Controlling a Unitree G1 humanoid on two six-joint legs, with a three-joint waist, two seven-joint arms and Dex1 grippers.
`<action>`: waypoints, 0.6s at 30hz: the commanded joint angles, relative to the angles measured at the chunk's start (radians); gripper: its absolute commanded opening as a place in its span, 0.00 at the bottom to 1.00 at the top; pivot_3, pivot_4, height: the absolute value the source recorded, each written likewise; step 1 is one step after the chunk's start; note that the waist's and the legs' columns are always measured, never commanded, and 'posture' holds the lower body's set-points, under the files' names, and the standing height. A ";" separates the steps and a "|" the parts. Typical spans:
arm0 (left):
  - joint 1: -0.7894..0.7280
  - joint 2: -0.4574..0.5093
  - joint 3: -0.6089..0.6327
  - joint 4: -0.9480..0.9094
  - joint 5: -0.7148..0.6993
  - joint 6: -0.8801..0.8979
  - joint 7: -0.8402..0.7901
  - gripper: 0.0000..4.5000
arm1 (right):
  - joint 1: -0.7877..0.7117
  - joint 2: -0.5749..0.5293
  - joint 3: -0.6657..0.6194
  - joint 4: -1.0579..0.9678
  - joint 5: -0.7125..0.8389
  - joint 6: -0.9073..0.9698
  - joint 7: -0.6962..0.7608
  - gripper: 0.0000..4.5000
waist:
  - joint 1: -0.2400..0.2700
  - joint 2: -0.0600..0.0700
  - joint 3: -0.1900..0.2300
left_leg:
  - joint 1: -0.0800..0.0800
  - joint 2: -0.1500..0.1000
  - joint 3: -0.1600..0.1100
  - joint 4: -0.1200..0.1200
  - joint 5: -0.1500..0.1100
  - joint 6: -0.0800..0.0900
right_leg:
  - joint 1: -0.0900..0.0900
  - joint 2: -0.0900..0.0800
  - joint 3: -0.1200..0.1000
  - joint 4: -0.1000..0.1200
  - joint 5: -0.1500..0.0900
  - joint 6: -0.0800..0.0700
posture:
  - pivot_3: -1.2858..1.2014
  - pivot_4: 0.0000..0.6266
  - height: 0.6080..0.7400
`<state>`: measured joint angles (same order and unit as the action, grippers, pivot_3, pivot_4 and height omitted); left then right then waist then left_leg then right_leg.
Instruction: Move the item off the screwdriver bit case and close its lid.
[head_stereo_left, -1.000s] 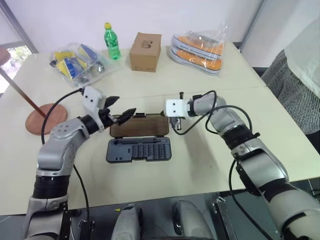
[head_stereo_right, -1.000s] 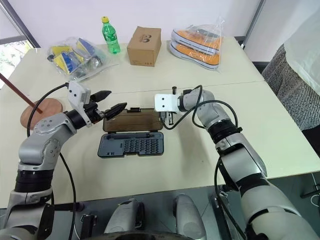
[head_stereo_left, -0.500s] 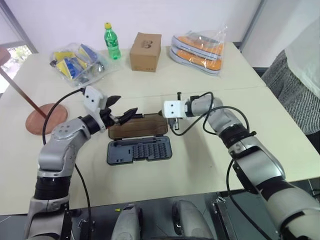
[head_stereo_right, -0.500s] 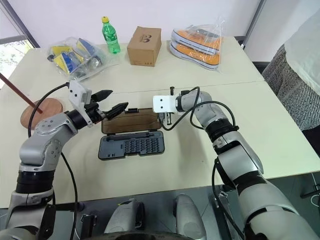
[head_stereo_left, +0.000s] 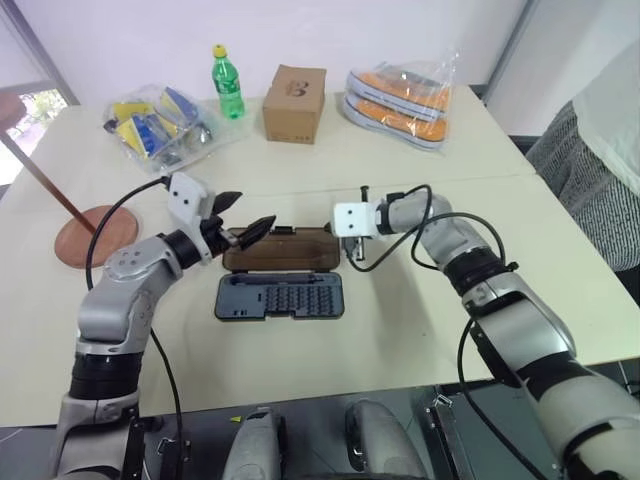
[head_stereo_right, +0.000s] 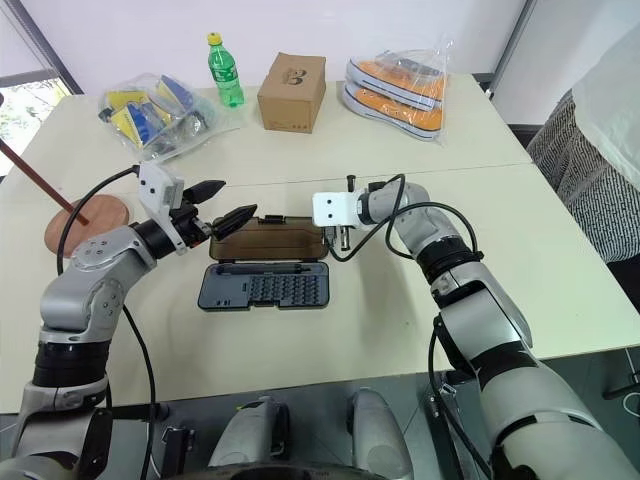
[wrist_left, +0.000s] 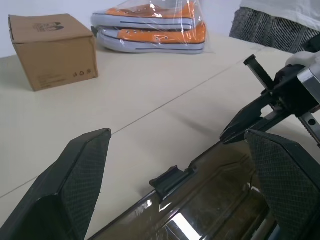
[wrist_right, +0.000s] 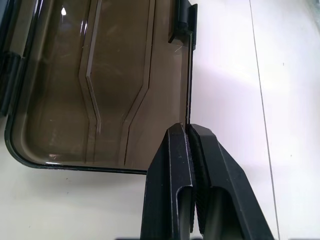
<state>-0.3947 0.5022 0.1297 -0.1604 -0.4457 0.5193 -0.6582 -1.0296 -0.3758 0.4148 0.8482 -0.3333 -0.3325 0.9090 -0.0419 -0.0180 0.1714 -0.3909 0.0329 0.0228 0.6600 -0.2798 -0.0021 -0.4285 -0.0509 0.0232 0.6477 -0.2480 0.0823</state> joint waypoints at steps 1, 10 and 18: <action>-0.012 0.000 -0.003 -0.023 -0.003 -0.016 -0.003 1.00 | -0.029 -0.010 -0.029 -0.013 0.015 0.008 -0.003 0.00 | 0.000 0.000 0.000 | 0.000 0.000 0.000 0.000 0.000 0.000 | 0.000 0.000 0.000 0.000 0.000 0.000 | 0.52 0.24 1.00; -0.001 -0.004 -0.004 -0.034 -0.006 -0.009 0.000 1.00 | -0.026 -0.001 -0.030 -0.029 0.026 0.033 0.005 0.30 | -0.001 0.000 0.000 | 0.000 0.000 0.000 0.000 0.000 0.000 | 0.000 0.000 0.000 0.000 0.000 0.000 | 0.52 0.24 1.00; 0.029 0.066 0.040 -0.074 -0.075 0.070 -0.068 1.00 | 0.011 -0.027 -0.083 -0.158 0.085 0.118 0.033 0.51 | -0.002 0.000 0.000 | 0.000 0.000 0.000 0.000 0.000 0.000 | 0.000 0.000 0.000 0.000 0.000 0.000 | 0.52 0.24 1.00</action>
<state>-0.3682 0.5403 0.1339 -0.1766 -0.4751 0.5626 -0.6959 -1.0145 -0.3891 0.3793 0.7613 -0.2920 -0.2455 0.9349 -0.0444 -0.0180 0.1717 -0.3910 0.0332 0.0222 0.6596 -0.2798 -0.0020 -0.4288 -0.0506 0.0232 0.6476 -0.2480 0.0823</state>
